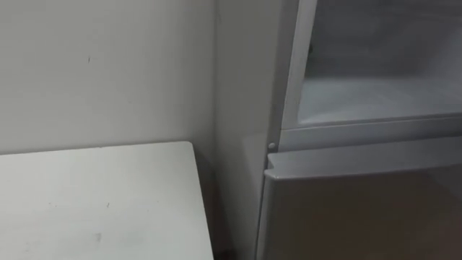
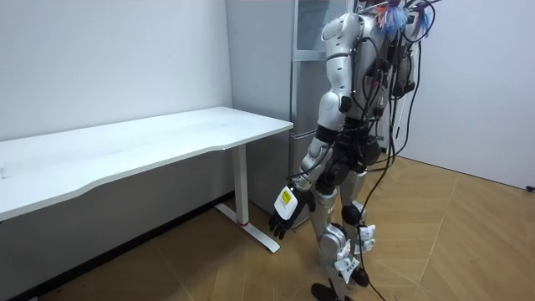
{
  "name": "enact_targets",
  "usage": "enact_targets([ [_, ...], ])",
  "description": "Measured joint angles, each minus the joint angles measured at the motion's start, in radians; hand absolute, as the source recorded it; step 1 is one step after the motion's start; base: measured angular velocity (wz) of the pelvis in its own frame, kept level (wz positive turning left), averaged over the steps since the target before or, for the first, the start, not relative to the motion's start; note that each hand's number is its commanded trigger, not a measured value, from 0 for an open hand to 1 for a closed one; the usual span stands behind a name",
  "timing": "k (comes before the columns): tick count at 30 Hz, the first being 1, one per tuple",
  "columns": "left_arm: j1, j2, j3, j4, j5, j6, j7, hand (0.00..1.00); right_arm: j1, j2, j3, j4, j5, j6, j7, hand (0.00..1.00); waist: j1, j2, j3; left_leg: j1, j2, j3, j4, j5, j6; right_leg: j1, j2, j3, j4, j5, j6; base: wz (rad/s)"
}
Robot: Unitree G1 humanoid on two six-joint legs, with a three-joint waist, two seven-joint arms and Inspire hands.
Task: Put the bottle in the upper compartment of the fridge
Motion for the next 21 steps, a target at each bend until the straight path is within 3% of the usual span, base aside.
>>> enact_targets([
  [4,0.002,0.0,0.001,0.0,0.001,0.0,0.0,0.0,-0.003,0.0,0.012,-0.001,-0.046,0.001,0.038,0.0,0.016,0.01,-0.0043,0.0,0.001,0.0,-0.001,0.0,0.0,0.001,0.0,-0.003,0.0,0.0,0.0,0.0],
  [11,0.001,0.0,0.001,0.0,0.002,0.0,0.0,0.0,-0.003,0.0,0.027,-0.002,-0.064,0.002,0.092,0.0,0.031,0.011,-0.0012,0.0,0.002,-0.001,-0.002,0.0,0.0,0.013,-0.002,-0.016,-0.008,0.0,0.0,0.06],
  [17,-0.003,0.0,0.003,0.004,0.002,0.002,-0.003,0.0,-0.072,0.0,0.078,-0.003,-0.099,0.003,0.126,0.0,0.037,0.009,-0.0009,0.001,0.004,-0.003,-0.003,0.0,0.0,0.031,-0.001,-0.026,-0.013,0.004,-0.001,0.04],
  [21,-0.005,0.0,0.001,0.005,0.0,0.004,-0.007,0.0,-0.085,0.0,0.121,-0.002,-0.152,0.005,0.154,0.0,0.059,0.006,0.0001,0.001,0.011,-0.005,0.0,0.0,0.0,0.035,-0.001,-0.032,-0.019,0.007,-0.001,0.04],
])
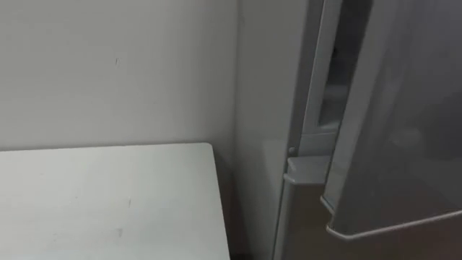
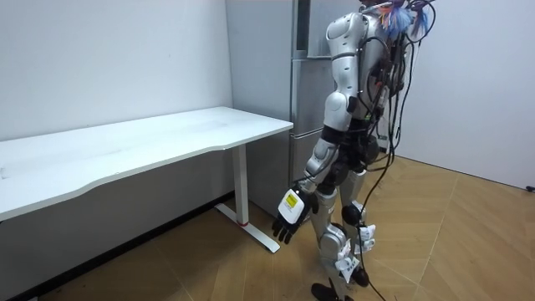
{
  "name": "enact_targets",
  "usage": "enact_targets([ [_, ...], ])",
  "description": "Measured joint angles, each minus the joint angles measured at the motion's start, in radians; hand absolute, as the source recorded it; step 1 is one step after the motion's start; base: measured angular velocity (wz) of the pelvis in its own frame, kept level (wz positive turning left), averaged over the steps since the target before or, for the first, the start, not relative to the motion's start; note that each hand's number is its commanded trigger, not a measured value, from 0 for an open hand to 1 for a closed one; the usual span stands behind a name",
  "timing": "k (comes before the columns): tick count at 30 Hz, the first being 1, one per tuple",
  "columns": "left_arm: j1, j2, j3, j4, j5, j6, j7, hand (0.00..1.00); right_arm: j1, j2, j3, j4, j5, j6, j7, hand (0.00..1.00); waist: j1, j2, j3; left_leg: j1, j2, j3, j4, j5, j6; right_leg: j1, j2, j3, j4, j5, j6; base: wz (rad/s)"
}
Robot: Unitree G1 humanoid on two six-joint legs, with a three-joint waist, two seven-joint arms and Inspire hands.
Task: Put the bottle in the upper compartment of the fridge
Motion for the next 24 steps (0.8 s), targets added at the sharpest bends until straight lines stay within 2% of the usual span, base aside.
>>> enact_targets([
  [1,-0.001,0.0,0.0,0.0,0.0,0.0,0.0,0.0,-0.001,0.0,0.009,0.0,-0.015,0.008,0.014,0.0,0.001,0.0,0.0031,0.0,0.0,-0.002,0.001,0.0,0.0,0.001,-0.001,-0.003,0.0,0.0,0.0,0.07],
  [10,-0.014,0.0,0.011,0.027,0.002,0.007,-0.005,0.0,-0.005,0.0,0.038,-0.024,-0.017,0.018,0.069,0.0,0.024,0.008,0.0065,-0.001,0.001,-0.01,0.004,0.0,-0.001,0.008,-0.001,-0.014,-0.001,0.001,-0.001,0.02],
  [18,-0.02,0.003,0.014,0.025,0.002,0.013,-0.027,0.0,-0.015,0.0,0.04,-0.061,-0.02,0.041,0.077,0.0,0.027,0.018,-0.0007,-0.003,0.001,-0.014,0.002,0.0,-0.001,-0.005,-0.002,-0.02,0.007,0.001,-0.001,0.0],
  [24,-0.019,0.004,0.014,0.025,0.002,0.013,-0.042,0.0,-0.018,0.0,0.051,-0.089,-0.022,0.053,0.088,0.0,0.029,0.011,-0.0014,-0.003,0.001,-0.014,0.008,0.0,-0.001,-0.006,-0.003,-0.023,0.016,0.001,-0.001,-0.02],
])
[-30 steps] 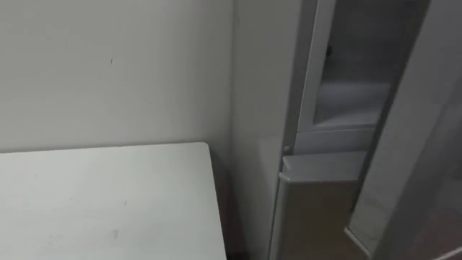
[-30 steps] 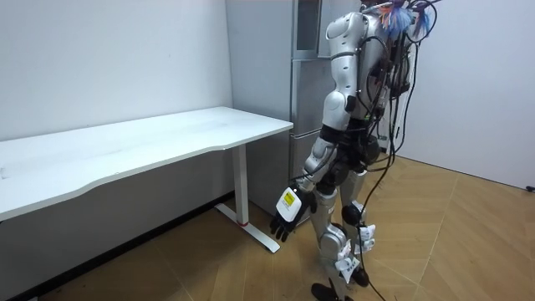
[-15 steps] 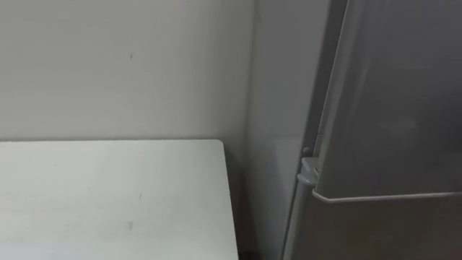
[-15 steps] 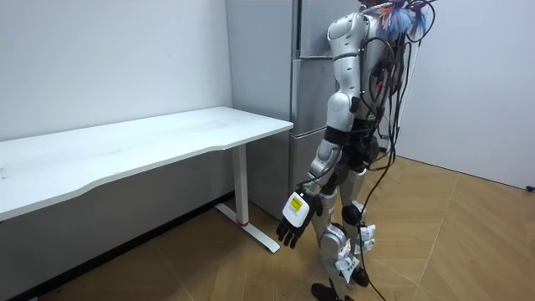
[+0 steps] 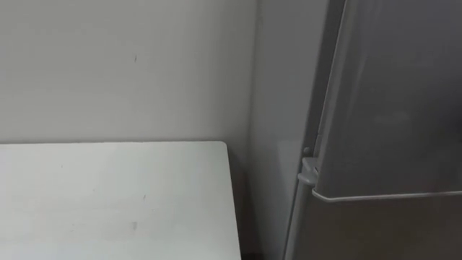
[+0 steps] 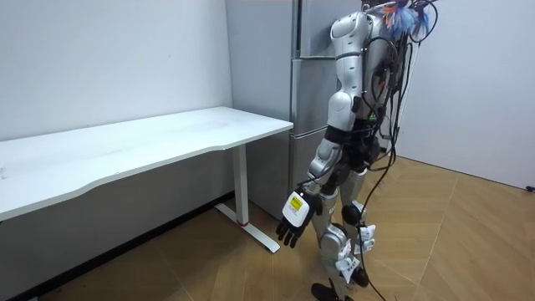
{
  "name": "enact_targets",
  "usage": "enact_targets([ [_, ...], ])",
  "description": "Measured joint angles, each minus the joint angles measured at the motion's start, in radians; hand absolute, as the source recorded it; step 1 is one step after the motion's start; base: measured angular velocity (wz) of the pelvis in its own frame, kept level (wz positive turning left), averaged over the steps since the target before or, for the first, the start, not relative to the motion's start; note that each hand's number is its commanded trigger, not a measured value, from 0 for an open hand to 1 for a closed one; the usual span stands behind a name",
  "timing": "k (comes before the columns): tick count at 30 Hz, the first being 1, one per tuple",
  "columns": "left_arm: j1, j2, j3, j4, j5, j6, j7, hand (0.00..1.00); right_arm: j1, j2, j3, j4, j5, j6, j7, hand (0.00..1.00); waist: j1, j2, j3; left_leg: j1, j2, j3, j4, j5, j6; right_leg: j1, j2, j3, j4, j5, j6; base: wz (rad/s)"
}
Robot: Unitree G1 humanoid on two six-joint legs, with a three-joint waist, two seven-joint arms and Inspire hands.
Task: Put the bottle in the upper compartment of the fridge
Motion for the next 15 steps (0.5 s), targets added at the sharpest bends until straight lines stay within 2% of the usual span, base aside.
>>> enact_targets([
  [9,0.001,0.008,-0.003,0.0,-0.001,0.0,-0.007,0.0,-0.022,0.0,0.028,-0.072,-0.078,0.002,0.002,0.0,0.0,-0.004,-0.0042,0.0,0.0,-0.004,0.0,0.0,0.0,0.005,0.002,-0.001,-0.014,0.002,-0.002,0.0],
  [15,0.0,0.009,-0.004,0.001,-0.001,0.0,0.0,0.0,-0.057,0.002,0.057,-0.071,-0.134,0.002,-0.002,0.0,0.0,-0.002,-0.0026,-0.001,0.0,-0.014,-0.001,0.0,0.0,0.015,0.002,-0.012,-0.017,0.004,-0.002,0.04],
])
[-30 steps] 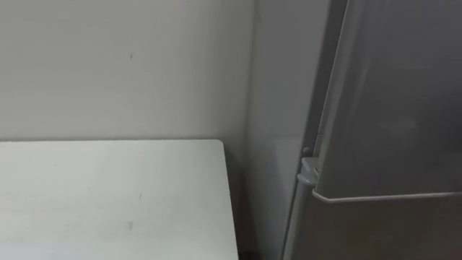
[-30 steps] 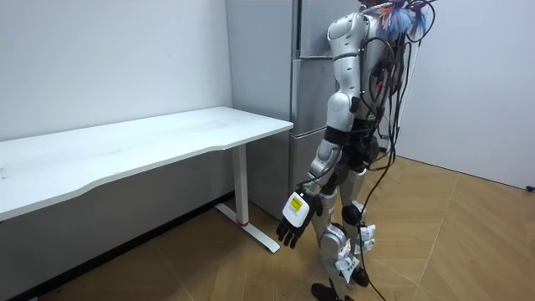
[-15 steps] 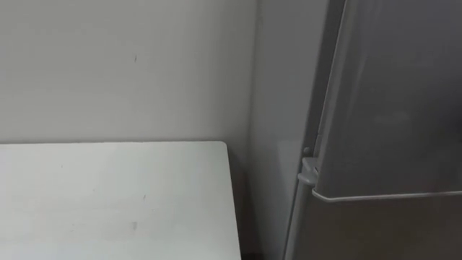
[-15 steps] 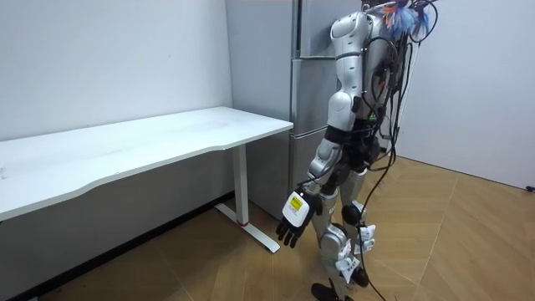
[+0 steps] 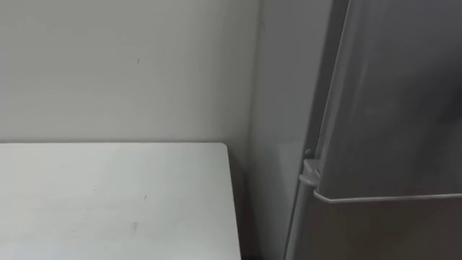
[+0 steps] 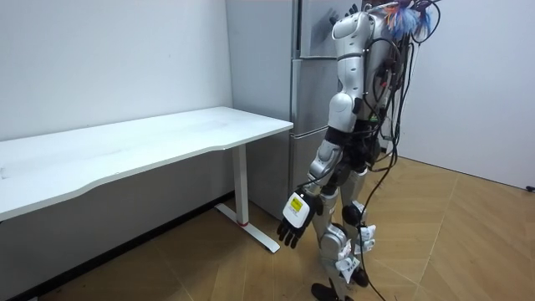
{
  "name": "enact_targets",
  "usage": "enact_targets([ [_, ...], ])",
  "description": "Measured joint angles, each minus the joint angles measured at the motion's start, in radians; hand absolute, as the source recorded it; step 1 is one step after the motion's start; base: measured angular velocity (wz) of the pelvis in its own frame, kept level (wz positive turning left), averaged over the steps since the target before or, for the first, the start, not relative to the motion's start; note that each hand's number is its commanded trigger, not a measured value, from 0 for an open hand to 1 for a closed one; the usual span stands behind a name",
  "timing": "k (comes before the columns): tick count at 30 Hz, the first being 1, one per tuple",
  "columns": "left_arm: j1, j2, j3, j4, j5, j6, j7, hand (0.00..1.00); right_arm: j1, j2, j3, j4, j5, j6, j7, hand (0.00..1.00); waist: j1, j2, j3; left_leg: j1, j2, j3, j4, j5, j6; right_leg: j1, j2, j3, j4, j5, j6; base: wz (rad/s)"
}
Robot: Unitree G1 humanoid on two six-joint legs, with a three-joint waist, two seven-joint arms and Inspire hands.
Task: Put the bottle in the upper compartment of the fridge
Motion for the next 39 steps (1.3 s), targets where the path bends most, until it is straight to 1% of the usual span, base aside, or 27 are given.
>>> enact_targets([
  [2,0.0,0.0,0.0,0.0,0.0,0.0,0.001,0.0,-0.001,0.0,0.001,0.0,-0.012,0.0,0.002,0.0,0.0,0.002,0.001,-0.001,0.0,-0.003,0.0,0.0,0.0,0.0,0.0,-0.002,0.0,0.0,0.0,0.02],
  [7,-0.004,0.0,-0.001,0.0,0.002,0.002,0.001,0.0,-0.001,0.0,0.014,0.001,-0.025,0.002,0.014,0.0,0.0,0.005,0.0007,0.002,-0.001,-0.017,-0.001,0.0,0.0,0.004,0.001,-0.005,0.0,0.001,-0.002,0.0],
  [11,-0.003,0.0,-0.001,0.0,0.001,0.007,0.001,0.0,-0.001,0.0,0.022,0.003,-0.027,0.003,0.023,0.0,0.001,0.005,0.0013,0.005,-0.001,-0.019,0.0,0.0,0.0,0.008,0.001,-0.004,0.0,0.002,-0.003,0.0],
  [12,-0.003,0.0,-0.007,0.001,0.0,0.007,0.002,0.0,-0.002,0.0,0.03,0.006,-0.032,0.002,0.023,0.0,0.001,0.002,0.0041,0.009,-0.001,-0.019,0.0,0.0,0.0,0.012,0.001,-0.004,0.0,0.002,-0.003,0.0],
  [13,-0.002,0.003,-0.023,0.001,0.0,0.008,0.002,0.0,-0.002,0.0,0.046,0.014,-0.049,0.001,0.023,0.0,0.002,-0.001,0.0148,0.02,-0.001,-0.018,-0.002,0.0,0.0,0.02,0.001,-0.004,0.0,0.002,-0.003,0.0],
  [14,-0.002,0.003,-0.027,0.001,0.0,0.008,0.001,0.0,-0.002,0.0,0.048,0.019,-0.056,0.001,0.023,0.0,0.002,0.0,0.0162,0.021,0.0,-0.019,-0.003,0.0,0.0,0.02,0.001,-0.004,0.0,0.002,-0.003,-0.04],
  [15,-0.005,0.004,-0.039,0.001,0.0,0.008,0.001,0.0,-0.003,0.0,0.05,0.02,-0.063,0.001,0.022,0.0,0.002,-0.004,0.0153,0.021,0.0,-0.019,-0.009,0.0,0.0,0.019,0.001,-0.004,0.0,0.002,-0.003,-0.04],
  [18,-0.013,0.005,-0.044,0.003,0.002,0.007,-0.007,0.0,-0.01,0.0,0.068,0.03,-0.075,0.0,0.021,0.0,0.006,-0.009,0.0145,0.022,-0.001,-0.018,-0.012,0.0,-0.001,0.018,0.002,-0.004,-0.001,0.002,-0.003,-0.07],
  [21,-0.018,0.009,-0.052,0.008,0.021,0.008,-0.008,0.0,-0.021,0.002,0.088,0.064,-0.185,0.002,0.003,0.0,0.014,-0.011,0.0138,0.017,-0.004,-0.019,-0.012,0.001,-0.002,0.02,0.006,-0.005,-0.019,0.011,-0.006,-0.08],
  [24,-0.027,0.013,-0.059,0.007,0.04,0.023,-0.021,0.0,-0.025,0.002,0.089,0.088,-0.27,0.009,0.0,0.0,0.029,-0.012,0.0125,0.016,-0.003,-0.019,-0.01,0.002,-0.003,0.017,0.007,-0.004,-0.021,0.012,-0.007,-0.03],
  [25,-0.031,0.014,-0.059,0.008,0.042,0.029,-0.029,0.0,-0.031,0.002,0.089,0.094,-0.295,0.019,0.0,0.0,0.032,-0.013,0.0124,0.017,-0.003,-0.019,-0.009,0.004,-0.005,0.015,0.007,-0.004,-0.021,0.012,-0.008,0.0],
  [27,-0.03,0.017,-0.059,0.006,0.042,0.037,-0.036,0.0,-0.049,0.002,0.096,0.122,-0.326,0.027,-0.001,0.0,0.039,-0.017,0.011,0.019,-0.002,-0.019,-0.009,0.005,-0.007,0.015,0.005,-0.006,-0.02,0.013,-0.009,-0.07],
  [28,-0.032,0.021,-0.059,0.004,0.042,0.043,-0.044,0.0,-0.06,0.001,0.097,0.138,-0.348,0.04,-0.003,0.0,0.048,-0.019,0.0094,0.019,-0.001,-0.019,-0.008,0.006,-0.009,0.015,0.005,-0.009,-0.02,0.013,-0.009,-0.08],
  [30,-0.037,0.024,-0.058,-0.013,0.043,0.049,-0.048,0.0,-0.066,0.001,0.099,0.143,-0.378,0.062,-0.022,0.0,0.056,-0.022,0.0072,0.018,0.0,-0.02,-0.007,0.007,-0.01,0.016,0.003,-0.014,-0.022,0.013,-0.01,0.0],
  [33,-0.045,0.026,-0.057,-0.016,0.045,0.059,-0.051,0.0,-0.067,0.001,0.101,0.163,-0.412,0.076,-0.026,0.0,0.056,-0.03,0.0042,0.019,0.001,-0.02,-0.004,0.008,-0.011,0.021,0.005,-0.015,-0.032,0.017,-0.014,-0.01],
  [34,-0.049,0.028,-0.057,-0.017,0.048,0.063,-0.054,0.0,-0.07,0.001,0.103,0.163,-0.412,0.089,-0.026,0.0,0.056,-0.035,0.0039,0.019,0.001,-0.02,-0.003,0.008,-0.012,0.021,0.005,-0.015,-0.032,0.017,-0.014,0.0],
  [39,-0.047,0.037,-0.057,-0.034,0.049,0.069,-0.064,0.0,-0.092,-0.002,0.111,0.165,-0.42,0.115,-0.02,0.0,0.056,-0.043,0.0056,0.019,0.002,-0.021,0.002,0.008,-0.012,0.021,0.005,-0.02,-0.032,0.019,-0.016,0.02],
])
